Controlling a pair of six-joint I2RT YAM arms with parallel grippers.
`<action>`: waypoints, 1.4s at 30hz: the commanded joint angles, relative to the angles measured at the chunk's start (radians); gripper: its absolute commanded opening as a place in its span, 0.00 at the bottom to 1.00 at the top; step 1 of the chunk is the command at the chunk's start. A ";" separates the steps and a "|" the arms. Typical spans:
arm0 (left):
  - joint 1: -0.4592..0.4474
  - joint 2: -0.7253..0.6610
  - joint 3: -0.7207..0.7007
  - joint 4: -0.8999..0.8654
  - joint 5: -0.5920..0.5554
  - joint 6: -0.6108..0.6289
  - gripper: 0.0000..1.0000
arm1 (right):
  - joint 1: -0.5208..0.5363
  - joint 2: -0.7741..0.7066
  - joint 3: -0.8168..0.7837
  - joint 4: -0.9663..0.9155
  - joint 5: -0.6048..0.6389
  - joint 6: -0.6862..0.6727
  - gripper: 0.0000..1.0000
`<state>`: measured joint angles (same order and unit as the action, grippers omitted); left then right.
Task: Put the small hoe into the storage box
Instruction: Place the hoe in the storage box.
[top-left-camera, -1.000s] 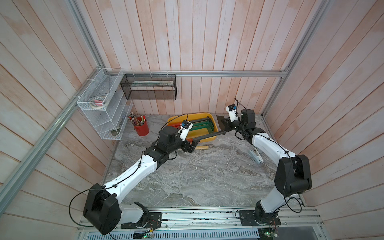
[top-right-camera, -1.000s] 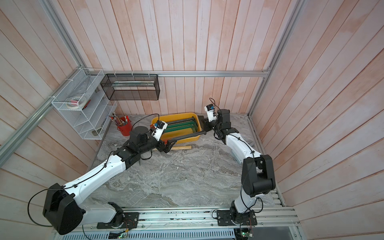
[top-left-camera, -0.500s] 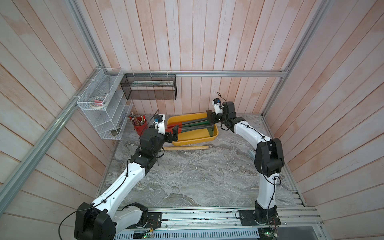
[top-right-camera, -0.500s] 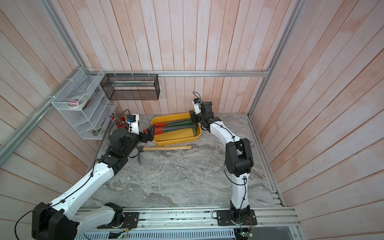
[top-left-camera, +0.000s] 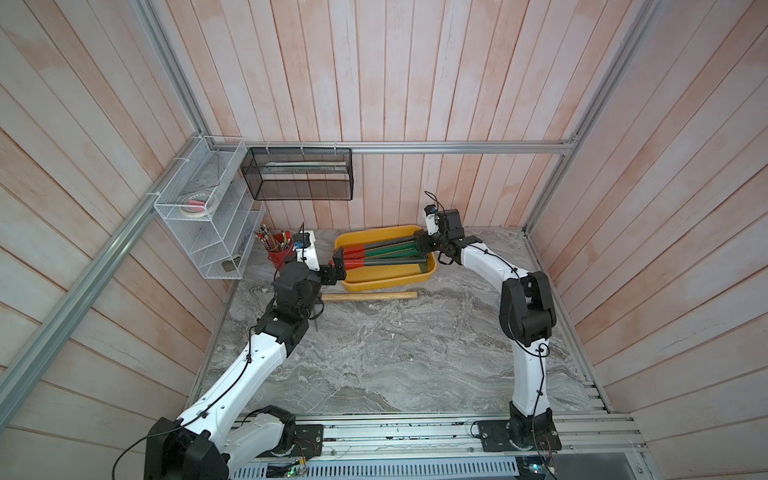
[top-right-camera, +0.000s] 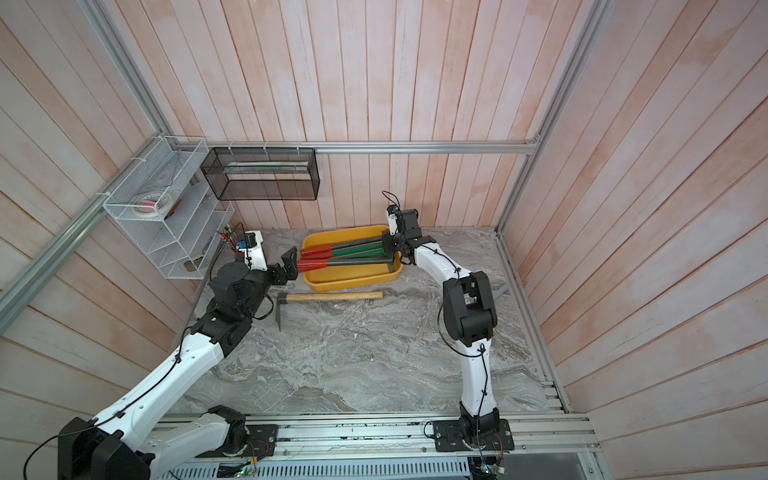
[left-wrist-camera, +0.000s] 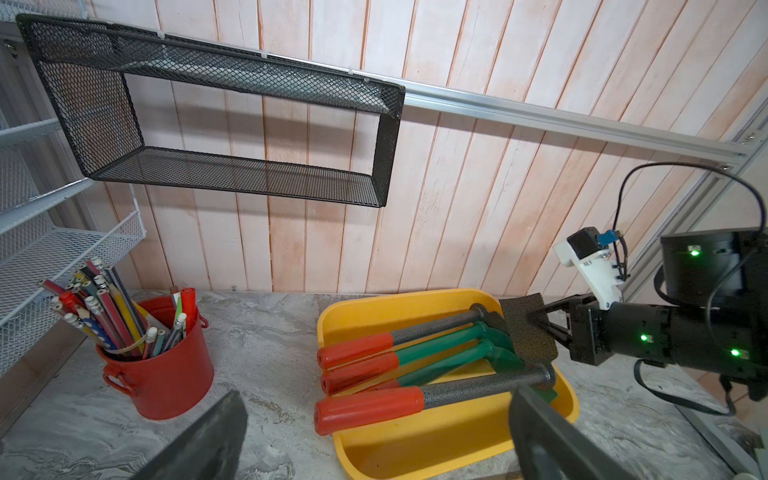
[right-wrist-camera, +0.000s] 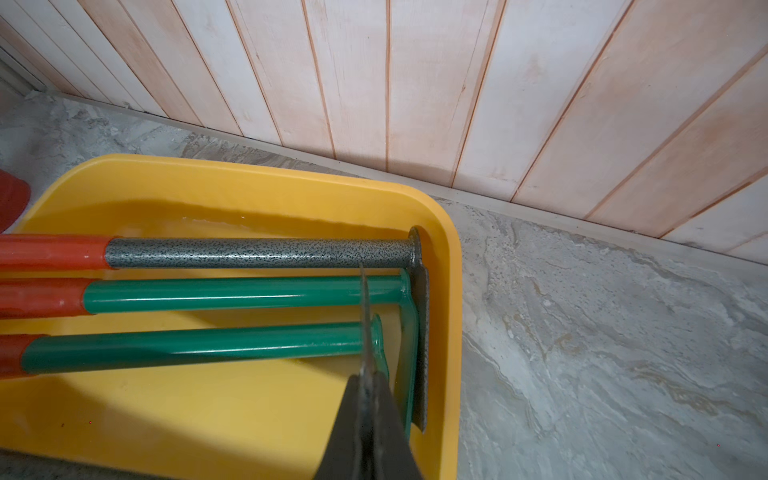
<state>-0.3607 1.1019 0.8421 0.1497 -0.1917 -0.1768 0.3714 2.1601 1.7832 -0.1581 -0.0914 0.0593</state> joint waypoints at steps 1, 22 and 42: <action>0.006 0.017 -0.015 0.020 0.001 -0.020 1.00 | 0.011 0.005 0.062 0.035 -0.010 0.037 0.00; 0.028 0.051 -0.037 0.050 0.084 -0.061 1.00 | 0.026 0.087 0.052 -0.048 0.094 0.042 0.10; 0.159 0.125 -0.085 0.133 0.293 -0.230 1.00 | 0.217 -0.357 -0.373 0.171 0.027 -0.110 0.34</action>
<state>-0.2214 1.2098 0.7887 0.2329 0.0391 -0.3538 0.5037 1.8534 1.4807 -0.0372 -0.0051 0.0177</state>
